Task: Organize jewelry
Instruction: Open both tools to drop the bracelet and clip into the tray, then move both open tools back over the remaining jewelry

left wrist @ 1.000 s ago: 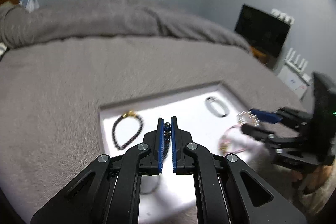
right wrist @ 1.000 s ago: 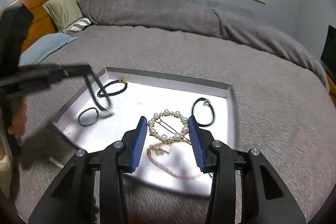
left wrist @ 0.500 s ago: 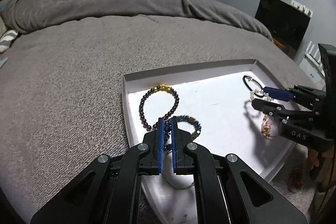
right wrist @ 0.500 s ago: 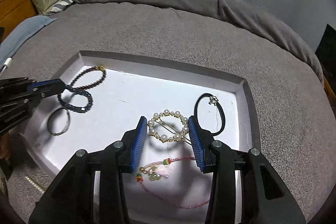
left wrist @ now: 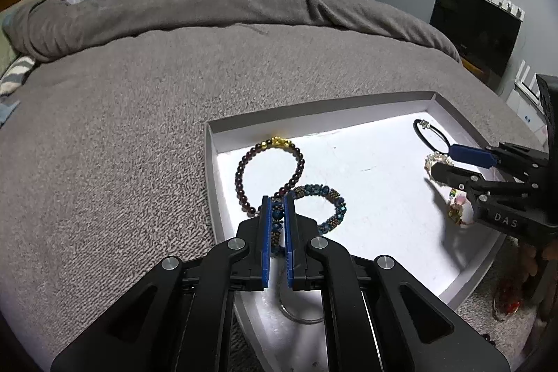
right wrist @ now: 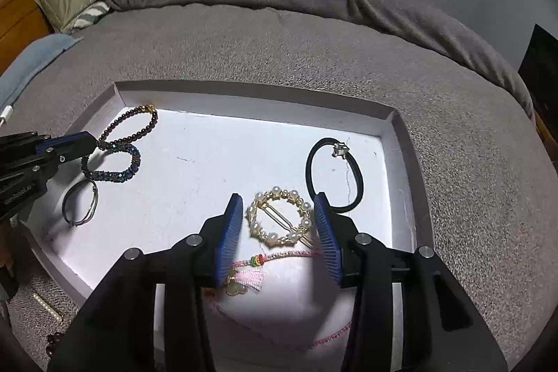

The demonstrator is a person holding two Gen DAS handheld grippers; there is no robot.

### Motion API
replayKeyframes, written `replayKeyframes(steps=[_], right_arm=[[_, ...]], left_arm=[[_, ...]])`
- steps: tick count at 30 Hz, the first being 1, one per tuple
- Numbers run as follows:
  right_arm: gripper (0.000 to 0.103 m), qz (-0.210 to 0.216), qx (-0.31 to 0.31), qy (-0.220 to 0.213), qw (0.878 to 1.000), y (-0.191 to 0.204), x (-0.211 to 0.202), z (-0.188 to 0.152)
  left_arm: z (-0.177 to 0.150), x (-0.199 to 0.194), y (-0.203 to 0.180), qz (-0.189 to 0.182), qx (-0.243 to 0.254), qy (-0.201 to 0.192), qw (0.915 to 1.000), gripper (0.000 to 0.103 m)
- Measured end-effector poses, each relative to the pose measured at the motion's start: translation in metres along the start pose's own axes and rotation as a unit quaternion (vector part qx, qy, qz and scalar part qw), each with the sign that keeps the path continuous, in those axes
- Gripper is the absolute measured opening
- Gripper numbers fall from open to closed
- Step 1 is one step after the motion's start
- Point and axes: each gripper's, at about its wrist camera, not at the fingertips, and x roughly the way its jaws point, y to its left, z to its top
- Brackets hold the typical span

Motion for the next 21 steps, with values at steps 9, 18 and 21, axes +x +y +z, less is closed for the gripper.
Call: replayKeyframes(steps=[9, 18, 21], right_arm=[[0.069, 0.002, 0.039, -0.042, 0.998, -0.005, -0.039, 0.003], [0.091, -0.028, 0.090, -0.075, 0.993, -0.020, -0.094, -0.027], [0.094, -0.037, 0.102, -0.083, 0.991, -0.024, -0.114, -0.041]], left_arm=[[0.001, -0.027, -0.008, 0.011, 0.016, -0.049, 0.9986, 0.059], [0.002, -0.066, -0.009, 0.036, 0.009, -0.101, 0.9942, 0.086], [0.000, -0.075, -0.014, 0.036, 0.012, -0.113, 0.9929, 0.092]])
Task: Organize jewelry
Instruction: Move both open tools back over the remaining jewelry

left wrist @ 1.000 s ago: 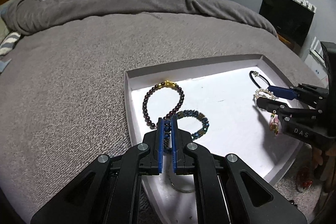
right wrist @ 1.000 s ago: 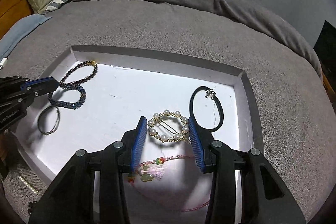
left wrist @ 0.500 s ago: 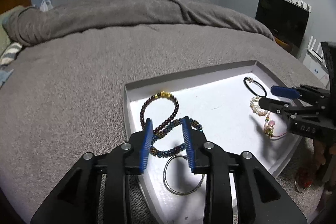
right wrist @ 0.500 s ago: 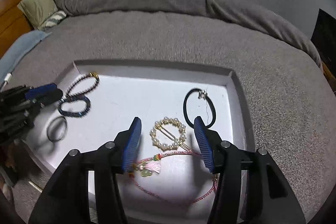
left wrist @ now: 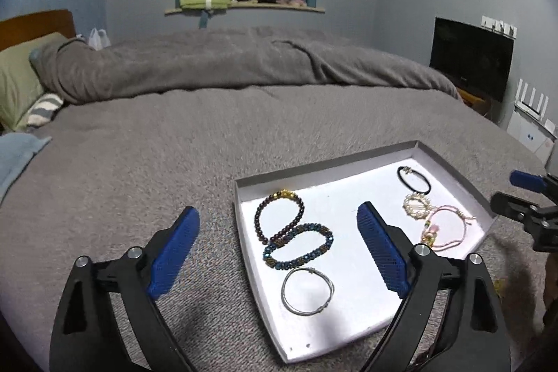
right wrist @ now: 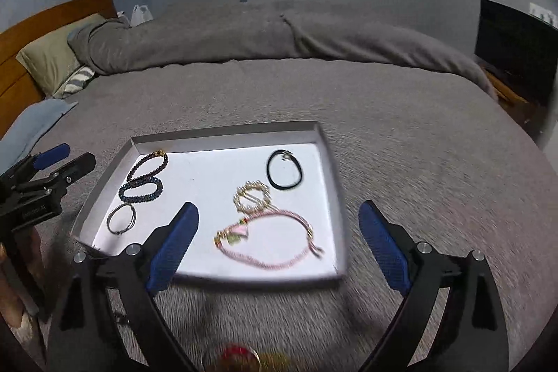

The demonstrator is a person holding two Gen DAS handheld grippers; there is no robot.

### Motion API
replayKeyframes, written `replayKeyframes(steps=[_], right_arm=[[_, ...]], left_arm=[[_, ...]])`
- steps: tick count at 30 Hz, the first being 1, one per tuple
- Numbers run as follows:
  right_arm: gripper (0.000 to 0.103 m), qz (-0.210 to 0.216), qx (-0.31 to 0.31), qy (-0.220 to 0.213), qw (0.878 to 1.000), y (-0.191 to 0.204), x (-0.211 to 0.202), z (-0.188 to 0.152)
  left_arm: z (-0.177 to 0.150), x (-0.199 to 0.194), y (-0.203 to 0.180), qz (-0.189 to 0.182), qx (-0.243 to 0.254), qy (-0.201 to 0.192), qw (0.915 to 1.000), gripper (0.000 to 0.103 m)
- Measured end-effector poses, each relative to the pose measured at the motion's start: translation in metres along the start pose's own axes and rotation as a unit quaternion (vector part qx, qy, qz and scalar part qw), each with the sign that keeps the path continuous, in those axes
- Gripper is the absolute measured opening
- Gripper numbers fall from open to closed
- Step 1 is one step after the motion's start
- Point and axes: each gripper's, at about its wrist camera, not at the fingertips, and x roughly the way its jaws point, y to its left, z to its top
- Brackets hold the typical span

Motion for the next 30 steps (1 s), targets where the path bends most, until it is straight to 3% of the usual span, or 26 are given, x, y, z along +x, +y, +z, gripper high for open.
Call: replayKeyframes(steps=[8, 16, 23, 30], right_arm=[[0.097, -0.022, 0.022, -0.014, 0.999, -0.011, -0.042, -0.027], [0.097, -0.019, 0.012, -0.020, 1.000, -0.001, -0.073, -0.051], [0.097, -0.015, -0.009, -0.025, 1.000, 0.007, -0.087, -0.069], [0.097, 0.002, -0.017, -0.026, 1.000, 0.008, -0.087, -0.084]], left_arm=[[-0.004, -0.025, -0.009, -0.006, -0.003, 0.005, 1.0000, 0.094], [-0.034, -0.061, -0.014, -0.003, -0.016, 0.022, 0.9996, 0.095], [-0.062, -0.091, -0.018, 0.028, -0.026, 0.020, 0.9991, 0.095], [-0.089, -0.110, -0.028, 0.030, -0.039, 0.020, 0.9986, 0.095]])
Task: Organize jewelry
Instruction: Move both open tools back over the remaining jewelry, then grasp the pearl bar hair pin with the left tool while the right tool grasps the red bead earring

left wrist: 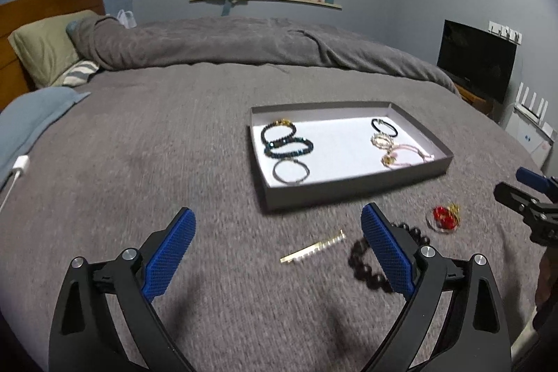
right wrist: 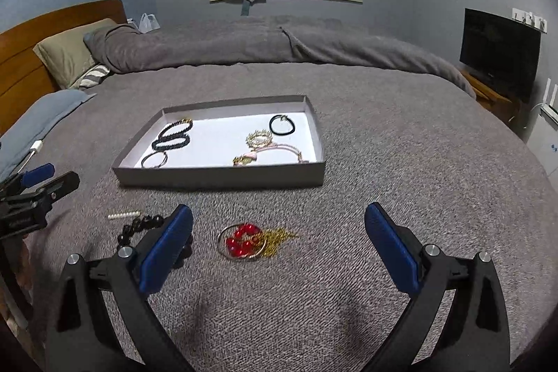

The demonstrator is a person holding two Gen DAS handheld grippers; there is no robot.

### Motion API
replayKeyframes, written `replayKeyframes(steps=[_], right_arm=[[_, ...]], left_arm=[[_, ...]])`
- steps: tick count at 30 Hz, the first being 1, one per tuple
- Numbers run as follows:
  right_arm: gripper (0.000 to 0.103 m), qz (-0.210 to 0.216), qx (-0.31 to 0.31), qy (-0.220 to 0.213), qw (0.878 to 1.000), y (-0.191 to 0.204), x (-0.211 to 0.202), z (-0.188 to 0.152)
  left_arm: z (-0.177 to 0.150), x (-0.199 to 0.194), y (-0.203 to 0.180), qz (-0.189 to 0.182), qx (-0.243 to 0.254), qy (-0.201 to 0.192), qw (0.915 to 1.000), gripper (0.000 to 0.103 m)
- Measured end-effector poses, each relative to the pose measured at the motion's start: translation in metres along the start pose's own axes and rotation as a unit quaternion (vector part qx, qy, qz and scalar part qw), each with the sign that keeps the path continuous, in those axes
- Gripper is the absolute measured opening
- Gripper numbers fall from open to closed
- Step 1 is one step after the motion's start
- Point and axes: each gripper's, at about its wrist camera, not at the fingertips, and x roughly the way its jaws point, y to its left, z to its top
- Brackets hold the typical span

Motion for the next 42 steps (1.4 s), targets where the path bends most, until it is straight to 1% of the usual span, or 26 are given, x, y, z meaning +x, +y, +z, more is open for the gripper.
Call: replayKeyframes(steps=[5, 10, 14, 16, 20, 22, 24, 28, 29, 30, 32, 34, 36, 38, 39, 40, 41, 42], right_arm=[[0.097, 0.010, 0.004, 0.007, 1.000, -0.001, 0.007, -0.009], [0.097, 0.020, -0.003, 0.011, 1.000, -0.002, 0.012, -0.019], [0.097, 0.021, -0.017, 0.011, 1.000, -0.005, 0.016, -0.028], [0.097, 0.029, -0.018, 0.016, 0.999, -0.007, 0.020, -0.032], [0.097, 0.039, -0.021, 0.019, 0.999, -0.009, 0.024, -0.034], [0.097, 0.040, -0.024, 0.022, 0.999, -0.009, 0.025, -0.035], [0.097, 0.044, -0.028, 0.021, 0.998, -0.011, 0.027, -0.036], [0.097, 0.043, -0.029, 0.029, 0.998, -0.014, 0.031, -0.036], [0.097, 0.046, -0.026, 0.031, 0.998, -0.016, 0.033, -0.036], [0.097, 0.048, -0.025, 0.035, 0.998, -0.017, 0.034, -0.036], [0.097, 0.048, -0.025, 0.039, 0.998, -0.018, 0.037, -0.036], [0.097, 0.051, -0.025, 0.043, 0.997, -0.020, 0.040, -0.035], [0.091, 0.051, -0.026, 0.051, 0.997, -0.020, 0.046, -0.033], [0.079, 0.057, -0.029, 0.057, 0.996, -0.019, 0.049, -0.032], [0.074, 0.060, -0.030, 0.059, 0.996, -0.019, 0.051, -0.032], [0.071, 0.065, -0.029, 0.060, 0.996, -0.019, 0.052, -0.032], [0.064, 0.072, -0.027, 0.060, 0.995, -0.018, 0.053, -0.031], [0.058, 0.081, -0.031, 0.059, 0.995, -0.015, 0.053, -0.029]], left_arm=[[-0.017, -0.001, -0.004, -0.001, 0.000, 0.012, 0.9999, 0.096], [-0.034, -0.003, -0.008, 0.000, 0.023, 0.022, 0.9995, 0.096], [-0.042, -0.001, -0.015, -0.020, 0.036, 0.031, 0.9987, 0.096], [-0.043, 0.003, -0.019, -0.032, 0.043, 0.038, 0.9979, 0.096], [-0.044, 0.014, -0.020, -0.037, 0.040, 0.052, 0.9972, 0.096], [-0.044, 0.017, -0.018, -0.031, 0.033, 0.053, 0.9976, 0.096], [-0.041, 0.019, -0.014, -0.034, 0.029, 0.050, 0.9977, 0.096], [-0.032, 0.026, -0.013, -0.015, 0.037, 0.048, 0.9981, 0.092], [-0.030, 0.031, -0.014, -0.015, 0.043, 0.054, 0.9975, 0.085], [-0.030, 0.034, -0.015, -0.016, 0.047, 0.060, 0.9969, 0.073], [-0.028, 0.048, -0.016, -0.022, 0.058, 0.084, 0.9946, 0.060], [-0.027, 0.057, -0.020, -0.030, 0.070, 0.097, 0.9923, 0.058], [-0.027, 0.065, -0.027, -0.044, 0.095, 0.107, 0.9887, 0.056], [-0.026, 0.068, -0.031, -0.051, 0.110, 0.111, 0.9864, 0.053], [-0.025, 0.068, -0.031, -0.055, 0.115, 0.111, 0.9856, 0.050], [-0.025, 0.069, -0.032, -0.064, 0.117, 0.113, 0.9846, 0.046], [-0.026, 0.070, -0.032, -0.074, 0.118, 0.117, 0.9833, 0.040], [-0.026, 0.071, -0.032, -0.078, 0.120, 0.118, 0.9826, 0.037]])
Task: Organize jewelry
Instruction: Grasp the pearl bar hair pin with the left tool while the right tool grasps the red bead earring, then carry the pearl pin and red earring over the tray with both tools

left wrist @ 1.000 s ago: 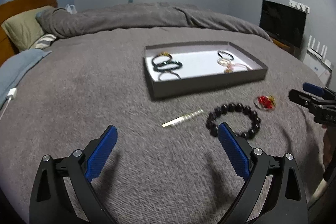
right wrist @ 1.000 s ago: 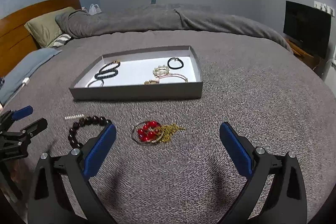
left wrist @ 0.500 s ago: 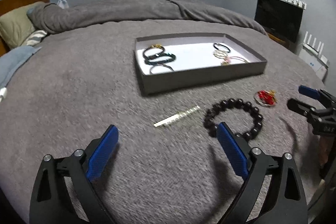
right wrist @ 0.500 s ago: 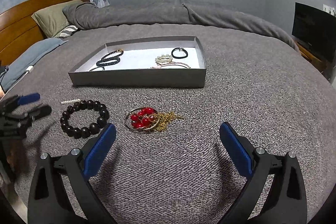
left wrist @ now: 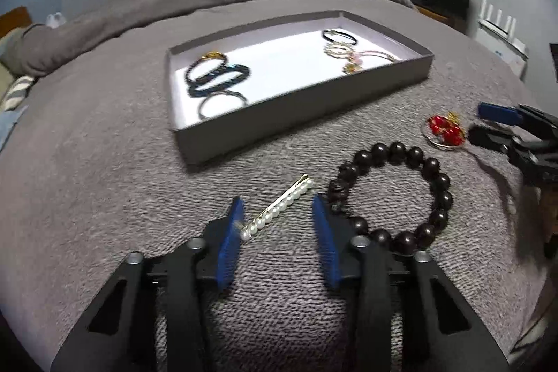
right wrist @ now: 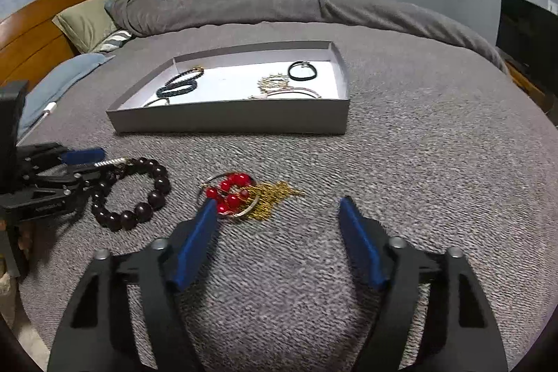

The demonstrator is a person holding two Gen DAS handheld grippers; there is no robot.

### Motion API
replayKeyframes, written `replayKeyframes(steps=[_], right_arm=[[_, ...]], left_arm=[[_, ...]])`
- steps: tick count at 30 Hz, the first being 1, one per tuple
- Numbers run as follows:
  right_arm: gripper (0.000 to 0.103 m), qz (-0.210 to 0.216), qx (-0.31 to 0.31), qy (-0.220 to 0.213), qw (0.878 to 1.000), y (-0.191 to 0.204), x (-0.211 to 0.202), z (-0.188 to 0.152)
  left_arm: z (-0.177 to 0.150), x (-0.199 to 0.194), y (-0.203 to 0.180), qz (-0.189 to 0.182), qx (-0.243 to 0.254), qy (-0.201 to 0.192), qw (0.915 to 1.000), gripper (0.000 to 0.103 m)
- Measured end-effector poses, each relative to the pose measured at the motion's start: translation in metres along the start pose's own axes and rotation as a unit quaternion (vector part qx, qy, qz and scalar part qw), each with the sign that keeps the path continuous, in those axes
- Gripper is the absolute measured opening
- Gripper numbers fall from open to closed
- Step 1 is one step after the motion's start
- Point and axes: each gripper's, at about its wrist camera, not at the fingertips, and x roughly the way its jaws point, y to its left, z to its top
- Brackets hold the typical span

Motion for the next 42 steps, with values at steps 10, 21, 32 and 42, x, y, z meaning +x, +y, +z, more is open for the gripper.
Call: replayKeyframes(steps=[10, 21, 32, 42], right_arm=[[0.030, 0.008, -0.068, 0.008, 0.998, 0.032, 0.014, 0.008], [0.007, 0.026, -0.038, -0.033, 0.998, 0.021, -0.008, 0.016], [0.007, 0.047, 0.007, -0.092, 0.995, 0.009, -0.049, 0.054], [0.007, 0.051, 0.010, -0.120, 0.991, 0.008, -0.050, 0.099]], left_arm=[[-0.003, -0.004, 0.001, -0.021, -0.002, -0.008, 0.9997, 0.015], [-0.005, -0.018, 0.004, -0.019, -0.009, -0.032, 0.9993, 0.006], [-0.004, -0.030, 0.011, -0.017, -0.022, -0.053, 0.9982, 0.006], [0.014, -0.057, 0.016, -0.025, -0.039, -0.096, 0.9943, 0.006]])
